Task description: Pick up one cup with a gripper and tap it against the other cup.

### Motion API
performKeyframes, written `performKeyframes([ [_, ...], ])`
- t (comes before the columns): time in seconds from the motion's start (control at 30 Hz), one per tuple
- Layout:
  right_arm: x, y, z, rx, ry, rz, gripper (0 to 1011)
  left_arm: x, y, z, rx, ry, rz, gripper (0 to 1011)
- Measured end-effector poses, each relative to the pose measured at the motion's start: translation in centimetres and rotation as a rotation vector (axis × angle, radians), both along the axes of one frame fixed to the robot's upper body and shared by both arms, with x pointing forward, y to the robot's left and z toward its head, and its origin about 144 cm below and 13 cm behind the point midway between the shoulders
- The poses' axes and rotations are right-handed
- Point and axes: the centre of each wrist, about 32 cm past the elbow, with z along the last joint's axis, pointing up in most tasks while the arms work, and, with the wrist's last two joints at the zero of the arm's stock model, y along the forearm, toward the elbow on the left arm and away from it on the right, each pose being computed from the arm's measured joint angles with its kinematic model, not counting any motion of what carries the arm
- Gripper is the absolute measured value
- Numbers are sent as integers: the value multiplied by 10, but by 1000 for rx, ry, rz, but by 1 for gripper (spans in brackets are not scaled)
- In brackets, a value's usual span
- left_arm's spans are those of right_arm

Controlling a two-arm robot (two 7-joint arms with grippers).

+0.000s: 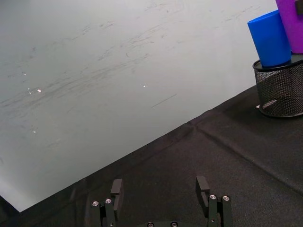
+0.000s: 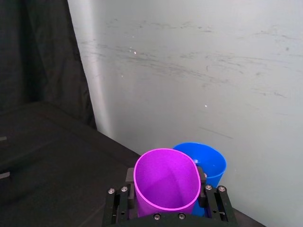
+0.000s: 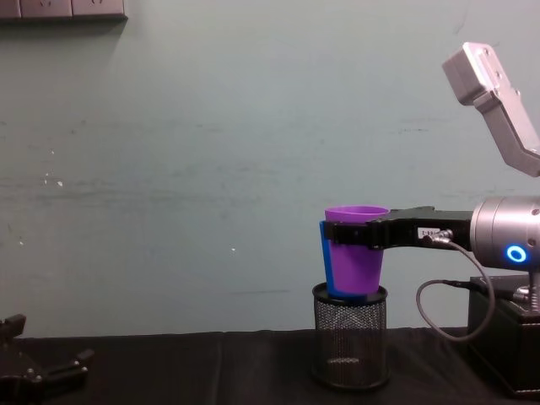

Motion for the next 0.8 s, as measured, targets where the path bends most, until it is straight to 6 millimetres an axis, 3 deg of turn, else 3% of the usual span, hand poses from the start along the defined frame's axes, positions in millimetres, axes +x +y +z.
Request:
performKeyframes([
  [0.37,-4,0,-1,-7,-9,8,721,0,0,0,0,0,0,1000],
  [0.6,-23,4,-2,-5,-8,31,720,0,0,0,0,0,0,1000],
  [0.8,-52,8,-9,7,-5,59,721,0,0,0,0,0,0,1000],
])
